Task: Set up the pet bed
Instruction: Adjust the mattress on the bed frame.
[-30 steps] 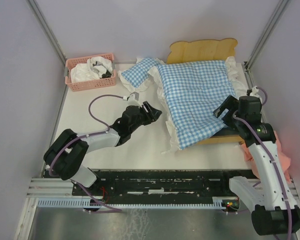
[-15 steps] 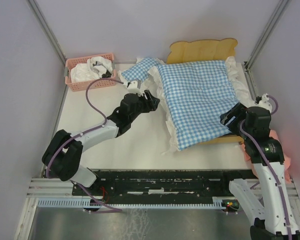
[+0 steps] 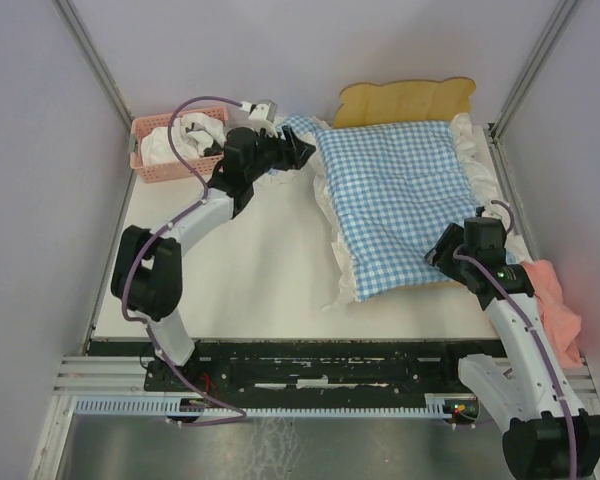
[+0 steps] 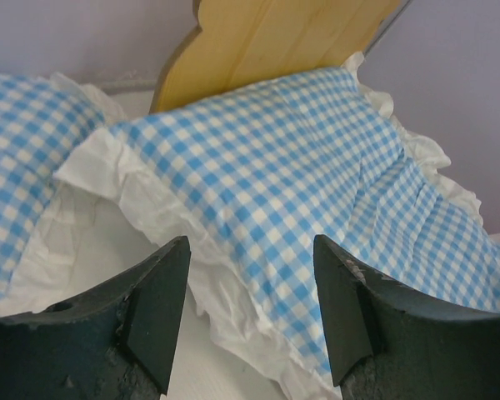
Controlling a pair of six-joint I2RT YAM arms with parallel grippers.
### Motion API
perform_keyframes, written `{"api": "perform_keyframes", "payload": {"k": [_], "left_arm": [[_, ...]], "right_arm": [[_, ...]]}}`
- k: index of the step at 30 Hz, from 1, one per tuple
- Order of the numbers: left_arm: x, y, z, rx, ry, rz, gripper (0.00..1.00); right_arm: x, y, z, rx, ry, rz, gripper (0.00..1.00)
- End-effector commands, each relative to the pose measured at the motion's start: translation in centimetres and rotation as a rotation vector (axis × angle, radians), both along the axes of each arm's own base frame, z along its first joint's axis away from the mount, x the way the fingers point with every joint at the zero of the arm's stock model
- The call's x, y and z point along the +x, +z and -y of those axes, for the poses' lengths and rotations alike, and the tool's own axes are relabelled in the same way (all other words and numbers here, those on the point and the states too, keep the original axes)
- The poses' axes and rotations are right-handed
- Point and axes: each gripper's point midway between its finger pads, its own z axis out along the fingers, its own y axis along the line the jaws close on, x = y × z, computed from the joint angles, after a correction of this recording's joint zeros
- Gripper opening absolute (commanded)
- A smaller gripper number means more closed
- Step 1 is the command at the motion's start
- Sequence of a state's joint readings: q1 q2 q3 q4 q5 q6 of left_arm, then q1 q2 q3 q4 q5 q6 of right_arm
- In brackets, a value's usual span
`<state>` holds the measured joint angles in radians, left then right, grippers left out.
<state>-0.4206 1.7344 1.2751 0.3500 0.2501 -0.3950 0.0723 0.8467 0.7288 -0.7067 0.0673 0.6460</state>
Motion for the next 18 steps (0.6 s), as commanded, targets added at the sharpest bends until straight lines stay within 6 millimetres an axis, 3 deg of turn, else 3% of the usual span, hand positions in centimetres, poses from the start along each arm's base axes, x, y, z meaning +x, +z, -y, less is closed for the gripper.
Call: {"api": "perform_keyframes", "payload": {"k": [1,6,11,15,18], "left_arm": [[2.5,3.6,0.7,-0.003,-0.127,0.134,0.68],[5.3,4.9,0.3,0.027,-0.114,0.294,0.68],[6.8,5.0,1.1,-0.021,-0.199,0.341,0.66],[5.7,3.0,0.8,-0.105,-0.181,0.246,0.63],[3.7,0.9,0.0,-0.149,-0.158,0.181,0.62]], "right_arm": [[-0.3,2.7,-0.9,0.019,0.073,0.097,0.65],[0.9,7.5,-1.2,0.049,0.052,0.226,0.66],[3.1,9.2,-1.3,0.046,0.061,0.323,0.7],[6.6,10.2,-1.6,0.013,0.069,0.325,0.72],[9.6,12.1,-2.2,-0.029,0.08,0.363,0.72]]}}
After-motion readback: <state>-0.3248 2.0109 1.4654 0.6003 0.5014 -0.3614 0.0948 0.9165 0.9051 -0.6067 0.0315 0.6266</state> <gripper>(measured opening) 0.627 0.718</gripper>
